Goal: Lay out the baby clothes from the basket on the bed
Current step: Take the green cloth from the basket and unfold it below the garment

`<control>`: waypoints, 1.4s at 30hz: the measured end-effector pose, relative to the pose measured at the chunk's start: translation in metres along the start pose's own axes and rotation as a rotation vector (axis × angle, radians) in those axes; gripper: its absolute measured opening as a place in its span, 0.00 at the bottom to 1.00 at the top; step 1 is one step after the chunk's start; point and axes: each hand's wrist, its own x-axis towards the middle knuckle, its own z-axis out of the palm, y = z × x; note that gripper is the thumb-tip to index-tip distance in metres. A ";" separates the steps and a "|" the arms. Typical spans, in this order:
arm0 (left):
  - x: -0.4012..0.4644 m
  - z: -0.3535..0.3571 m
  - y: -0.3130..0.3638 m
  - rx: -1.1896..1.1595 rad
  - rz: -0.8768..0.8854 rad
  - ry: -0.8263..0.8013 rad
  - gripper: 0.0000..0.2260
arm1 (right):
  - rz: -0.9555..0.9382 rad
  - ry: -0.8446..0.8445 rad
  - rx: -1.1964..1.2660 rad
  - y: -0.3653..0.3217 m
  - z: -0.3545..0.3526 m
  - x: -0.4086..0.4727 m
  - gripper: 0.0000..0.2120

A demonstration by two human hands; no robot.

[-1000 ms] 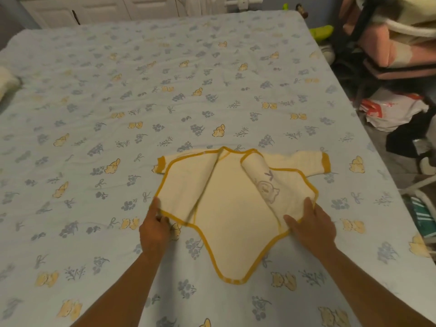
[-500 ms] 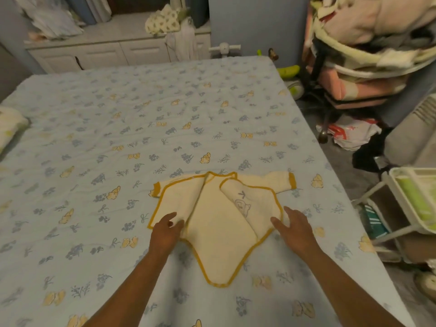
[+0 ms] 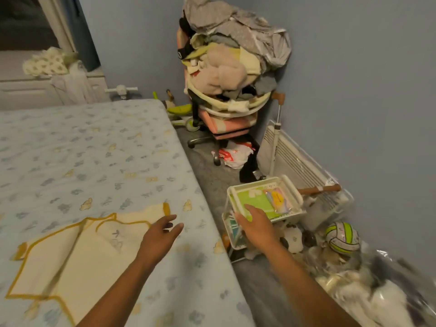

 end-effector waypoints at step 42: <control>0.177 0.376 0.049 0.189 -0.219 0.088 0.22 | -0.076 -0.440 -0.186 0.219 -0.015 0.274 0.23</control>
